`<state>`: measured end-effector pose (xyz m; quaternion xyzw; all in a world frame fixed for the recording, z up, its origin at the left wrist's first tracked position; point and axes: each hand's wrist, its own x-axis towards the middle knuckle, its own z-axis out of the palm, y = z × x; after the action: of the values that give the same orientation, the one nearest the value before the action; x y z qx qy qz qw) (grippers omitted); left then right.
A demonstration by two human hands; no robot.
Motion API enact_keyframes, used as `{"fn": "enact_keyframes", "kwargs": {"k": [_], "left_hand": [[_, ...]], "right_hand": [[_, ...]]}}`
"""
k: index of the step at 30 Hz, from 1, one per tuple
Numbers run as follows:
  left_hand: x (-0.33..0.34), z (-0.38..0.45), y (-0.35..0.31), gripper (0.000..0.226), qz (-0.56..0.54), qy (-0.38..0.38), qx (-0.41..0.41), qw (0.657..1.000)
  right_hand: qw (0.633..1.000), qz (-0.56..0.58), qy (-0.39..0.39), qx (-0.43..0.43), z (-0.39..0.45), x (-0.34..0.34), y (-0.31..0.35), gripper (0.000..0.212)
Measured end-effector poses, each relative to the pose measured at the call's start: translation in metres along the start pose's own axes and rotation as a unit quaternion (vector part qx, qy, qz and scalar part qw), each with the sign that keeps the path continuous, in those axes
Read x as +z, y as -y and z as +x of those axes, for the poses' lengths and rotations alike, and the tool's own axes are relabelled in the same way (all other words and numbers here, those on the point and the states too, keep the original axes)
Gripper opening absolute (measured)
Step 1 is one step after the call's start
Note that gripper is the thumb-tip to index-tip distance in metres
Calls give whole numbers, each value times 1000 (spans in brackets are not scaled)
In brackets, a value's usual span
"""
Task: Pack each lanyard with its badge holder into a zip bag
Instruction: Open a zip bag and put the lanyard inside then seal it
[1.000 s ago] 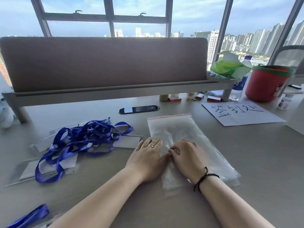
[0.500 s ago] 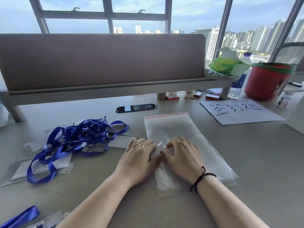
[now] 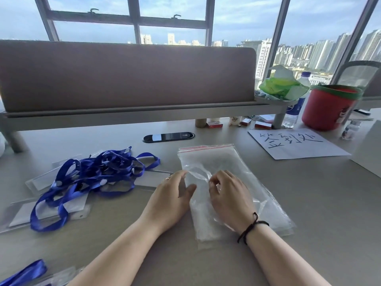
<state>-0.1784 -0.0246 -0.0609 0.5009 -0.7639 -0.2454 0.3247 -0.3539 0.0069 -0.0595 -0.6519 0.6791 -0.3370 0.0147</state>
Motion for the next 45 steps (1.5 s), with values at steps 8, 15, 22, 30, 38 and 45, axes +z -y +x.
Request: {"fn": "enact_keyframes", "kwargs": {"k": [8, 15, 22, 30, 38, 45], "left_hand": [[-31, 18, 1, 82, -354, -102, -203, 907], [-64, 22, 15, 54, -297, -155, -294, 896], [-95, -9, -13, 13, -237, -48, -238, 941], [-137, -93, -15, 24, -284, 129, -249, 917], [-146, -142, 12, 30, -243, 54, -236, 939], [-167, -154, 33, 15, -176, 118, -164, 964]], "right_hand": [[982, 148, 39, -110, -15, -20, 26, 8], [979, 105, 142, -107, -21, -19, 32, 7], [990, -24, 114, -81, -13, -27, 18, 26], [985, -30, 144, -85, -26, -23, 48, 16], [976, 71, 149, -144, -44, -4, 155, 15], [971, 121, 202, -33, -53, 43, 213, 40]]}}
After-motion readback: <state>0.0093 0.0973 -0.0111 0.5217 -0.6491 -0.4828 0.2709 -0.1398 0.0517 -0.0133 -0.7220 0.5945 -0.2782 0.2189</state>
